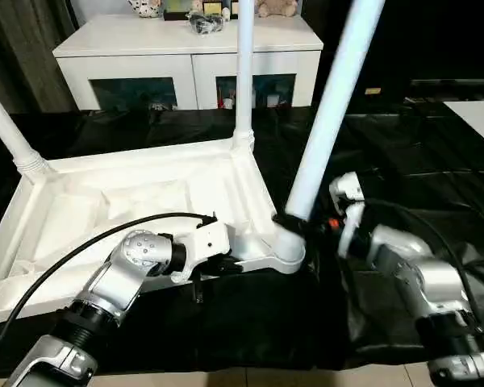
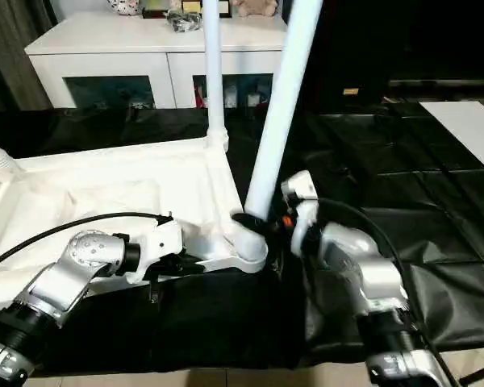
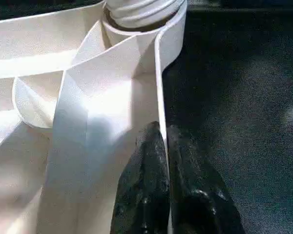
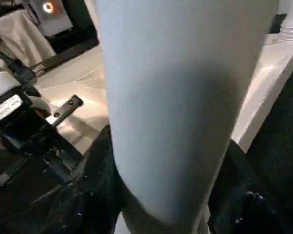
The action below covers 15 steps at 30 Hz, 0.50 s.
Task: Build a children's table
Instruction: Rotate leg to tighten
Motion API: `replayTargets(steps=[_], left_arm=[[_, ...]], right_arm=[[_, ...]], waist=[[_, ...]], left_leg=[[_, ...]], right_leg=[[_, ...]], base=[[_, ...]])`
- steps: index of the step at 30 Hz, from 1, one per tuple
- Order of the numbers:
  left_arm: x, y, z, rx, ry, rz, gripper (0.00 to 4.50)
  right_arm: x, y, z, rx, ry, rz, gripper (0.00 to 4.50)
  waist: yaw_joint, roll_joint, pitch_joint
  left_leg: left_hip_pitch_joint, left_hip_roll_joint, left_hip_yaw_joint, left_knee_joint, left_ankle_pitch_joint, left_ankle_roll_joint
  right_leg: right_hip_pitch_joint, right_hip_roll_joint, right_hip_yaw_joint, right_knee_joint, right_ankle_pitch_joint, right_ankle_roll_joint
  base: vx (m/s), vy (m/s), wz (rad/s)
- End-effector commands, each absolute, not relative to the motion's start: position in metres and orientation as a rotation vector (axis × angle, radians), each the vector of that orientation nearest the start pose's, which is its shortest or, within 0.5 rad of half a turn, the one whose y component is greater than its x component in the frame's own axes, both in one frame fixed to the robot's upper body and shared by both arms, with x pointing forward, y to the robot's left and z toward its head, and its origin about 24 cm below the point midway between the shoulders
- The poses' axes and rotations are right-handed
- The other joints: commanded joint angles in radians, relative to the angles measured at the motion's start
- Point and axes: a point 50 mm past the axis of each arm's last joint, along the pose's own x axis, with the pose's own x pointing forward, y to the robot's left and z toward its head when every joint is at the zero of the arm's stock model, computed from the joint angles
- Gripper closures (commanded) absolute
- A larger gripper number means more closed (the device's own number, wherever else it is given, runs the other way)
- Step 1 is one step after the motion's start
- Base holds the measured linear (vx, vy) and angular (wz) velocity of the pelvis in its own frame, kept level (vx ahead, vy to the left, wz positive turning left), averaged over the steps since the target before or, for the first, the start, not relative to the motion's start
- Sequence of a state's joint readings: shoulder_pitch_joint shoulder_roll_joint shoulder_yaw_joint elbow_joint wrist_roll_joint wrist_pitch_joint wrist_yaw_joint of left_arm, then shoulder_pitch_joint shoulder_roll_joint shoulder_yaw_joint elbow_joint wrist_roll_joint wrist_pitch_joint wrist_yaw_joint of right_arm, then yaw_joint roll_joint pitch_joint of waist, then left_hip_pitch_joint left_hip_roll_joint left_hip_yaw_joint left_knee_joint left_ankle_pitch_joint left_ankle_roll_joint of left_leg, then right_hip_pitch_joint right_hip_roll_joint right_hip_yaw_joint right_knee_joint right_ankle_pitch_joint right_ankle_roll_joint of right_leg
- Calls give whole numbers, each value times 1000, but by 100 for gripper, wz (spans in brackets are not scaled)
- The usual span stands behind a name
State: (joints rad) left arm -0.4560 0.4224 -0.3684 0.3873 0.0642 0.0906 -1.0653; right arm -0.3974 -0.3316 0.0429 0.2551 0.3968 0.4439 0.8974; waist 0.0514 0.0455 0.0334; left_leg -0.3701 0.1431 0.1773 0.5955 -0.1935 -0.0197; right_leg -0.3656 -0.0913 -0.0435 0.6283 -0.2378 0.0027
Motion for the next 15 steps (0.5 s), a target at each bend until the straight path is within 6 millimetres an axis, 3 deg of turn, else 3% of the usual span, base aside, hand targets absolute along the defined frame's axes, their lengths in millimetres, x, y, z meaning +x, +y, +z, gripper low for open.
replayTargets(steps=[1, 8, 10, 15], left_arm=[[301, 147, 32, 615, 488, -1191, 450], [309, 151, 37, 641, 485, -1195, 450], [311, 152, 37, 644, 482, -1187, 450], [314, 153, 38, 653, 475, -1200, 450]], right_arm=[[304, -150, 71, 173, 305, 987, 264], [309, -147, 74, 160, 304, 1008, 264], [311, -145, 70, 159, 315, 1012, 264], [317, -141, 65, 154, 332, 1006, 264]], waist=[[0, -3, -32], [1, -3, -34], [2, -2, -38], [0, 3, -40]], left_leg=[[16, 85, -41, -98, -391, -35], [11, 86, -41, -99, -363, -39], [11, 86, -38, -97, -321, -29], [10, 86, -35, -95, -299, -21]], right_leg=[[6, -74, 51, -105, -307, -195], [8, -74, 49, -101, -262, -205], [12, -72, 47, -94, -168, -230], [16, -72, 44, -87, -89, -261]], base=[[0, 0, 0], [0, 0, 0], [0, 0, 0], [0, 0, 0]])
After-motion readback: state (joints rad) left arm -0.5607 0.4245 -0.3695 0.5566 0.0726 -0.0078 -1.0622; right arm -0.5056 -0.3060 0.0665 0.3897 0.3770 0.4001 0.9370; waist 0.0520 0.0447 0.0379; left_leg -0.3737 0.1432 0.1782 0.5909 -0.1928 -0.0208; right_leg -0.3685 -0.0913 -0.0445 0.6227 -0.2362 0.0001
